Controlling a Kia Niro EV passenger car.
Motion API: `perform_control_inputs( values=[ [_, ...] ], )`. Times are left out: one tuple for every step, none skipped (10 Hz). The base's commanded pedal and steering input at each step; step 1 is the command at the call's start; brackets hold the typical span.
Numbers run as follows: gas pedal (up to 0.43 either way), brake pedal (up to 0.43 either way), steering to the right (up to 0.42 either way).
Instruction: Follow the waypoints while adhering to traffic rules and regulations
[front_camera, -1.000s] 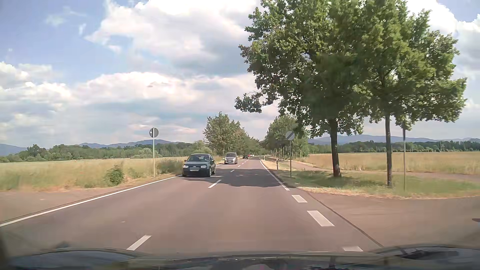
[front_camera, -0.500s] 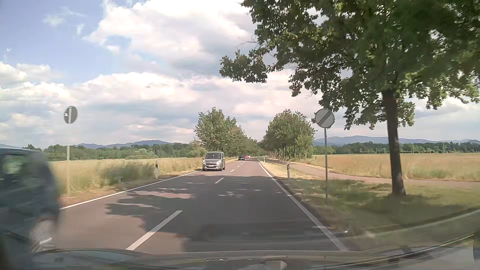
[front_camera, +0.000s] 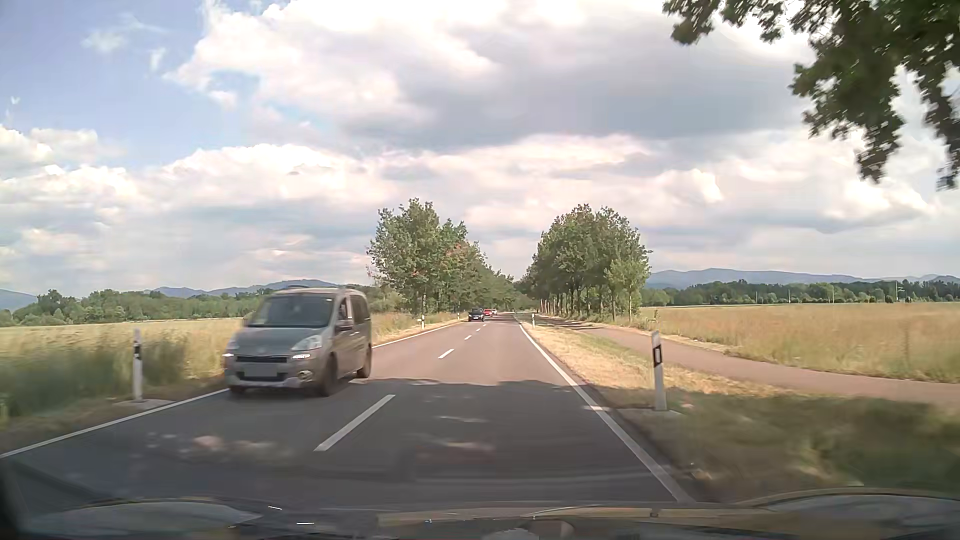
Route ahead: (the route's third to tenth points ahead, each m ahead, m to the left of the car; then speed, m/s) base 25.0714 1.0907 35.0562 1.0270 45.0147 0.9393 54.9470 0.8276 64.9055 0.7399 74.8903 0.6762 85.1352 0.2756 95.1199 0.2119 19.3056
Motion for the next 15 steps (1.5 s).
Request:
perform_control_inputs(
  values=[
    [0.28, 0.0, 0.0],
    [0.28, 0.0, 0.0],
    [0.28, 0.0, 0.0],
    [0.28, 0.0, 0.001],
    [0.28, 0.0, 0.001],
    [0.28, 0.0, 0.001],
    [0.28, 0.0, 0.001],
    [0.28, 0.0, 0.001],
    [0.28, 0.0, 0.001],
    [0.28, 0.0, 0.001],
    [0.28, 0.0, 0.001],
    [0.28, 0.0, 0.001],
    [0.28, 0.0, 0.001],
    [0.28, 0.0, 0.001],
    [0.28, 0.0, 0.001]
  ],
)
